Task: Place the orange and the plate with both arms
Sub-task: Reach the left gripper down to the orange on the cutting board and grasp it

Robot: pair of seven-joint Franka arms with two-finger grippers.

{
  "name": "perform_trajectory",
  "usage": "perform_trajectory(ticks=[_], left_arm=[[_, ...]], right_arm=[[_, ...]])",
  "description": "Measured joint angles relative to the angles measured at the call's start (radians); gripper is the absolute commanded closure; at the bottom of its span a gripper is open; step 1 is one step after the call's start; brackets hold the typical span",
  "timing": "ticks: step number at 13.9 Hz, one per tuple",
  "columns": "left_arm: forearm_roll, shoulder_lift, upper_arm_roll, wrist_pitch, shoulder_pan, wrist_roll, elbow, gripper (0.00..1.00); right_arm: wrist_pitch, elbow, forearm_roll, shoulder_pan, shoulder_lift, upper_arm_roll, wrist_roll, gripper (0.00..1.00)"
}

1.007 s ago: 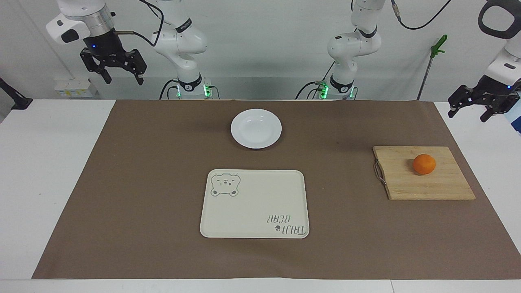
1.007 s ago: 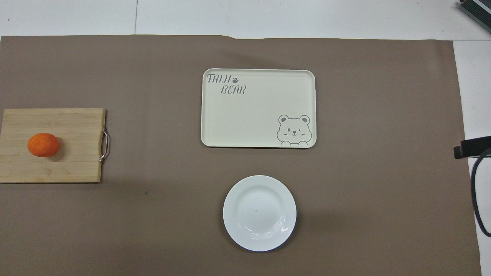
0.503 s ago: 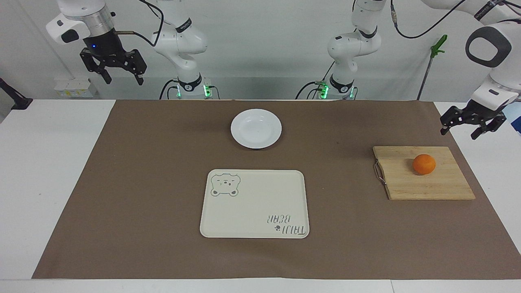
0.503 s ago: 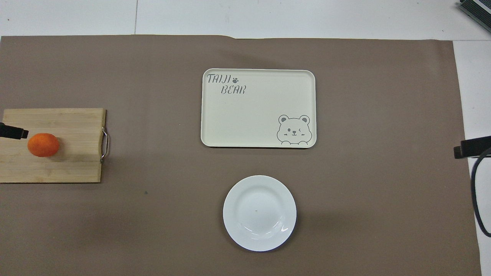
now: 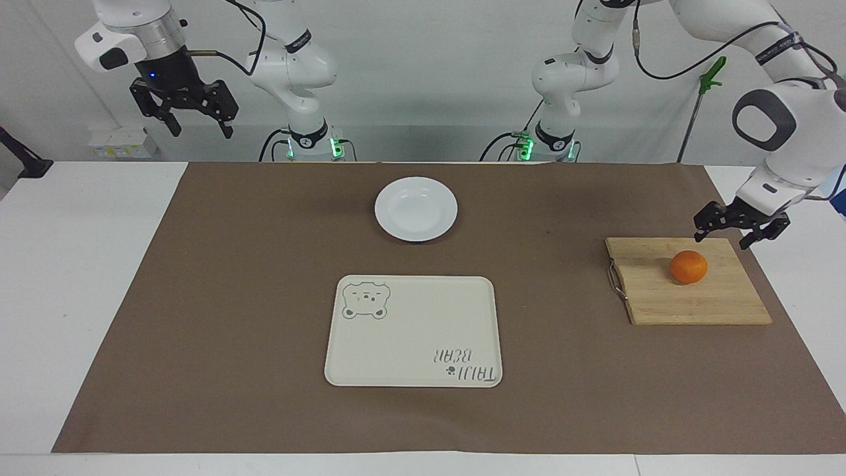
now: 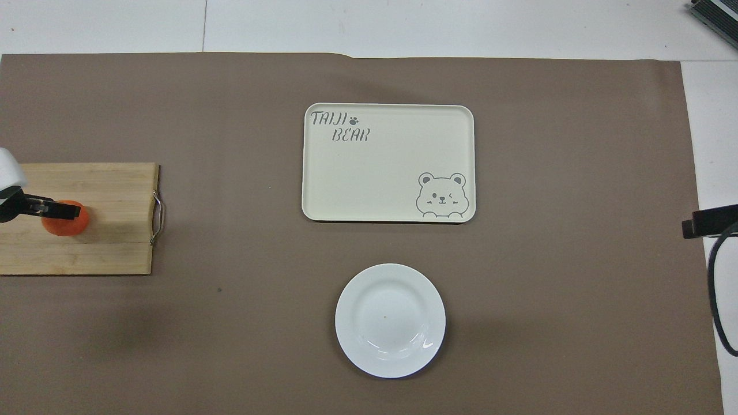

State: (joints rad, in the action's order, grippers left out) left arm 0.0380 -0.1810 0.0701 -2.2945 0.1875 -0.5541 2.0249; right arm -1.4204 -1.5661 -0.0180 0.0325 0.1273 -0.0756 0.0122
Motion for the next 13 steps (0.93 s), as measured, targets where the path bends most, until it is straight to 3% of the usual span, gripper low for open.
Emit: perform_trajectory(ticks=[10,11,12,13], left_arm=[[0.000,-0.045,0.010,-0.114,0.004,-0.013,0.074,0.00],[0.000,-0.044,0.011,-0.118,0.007,-0.013,0.074,0.09],[0.000,-0.044,0.011,-0.122,0.014,-0.015,0.074,0.26],[0.000,-0.044,0.012,-0.124,0.021,-0.021,0.074,0.50]], right_arm=[[0.000,0.000,0.000,0.000,0.000,0.000,0.000,0.00],[0.000,0.000,0.000,0.000,0.000,0.000,0.000,0.00],[0.000,0.000,0.000,0.000,0.000,0.000,0.000,0.00],[0.000,0.000,0.000,0.000,0.000,0.000,0.000,0.00]])
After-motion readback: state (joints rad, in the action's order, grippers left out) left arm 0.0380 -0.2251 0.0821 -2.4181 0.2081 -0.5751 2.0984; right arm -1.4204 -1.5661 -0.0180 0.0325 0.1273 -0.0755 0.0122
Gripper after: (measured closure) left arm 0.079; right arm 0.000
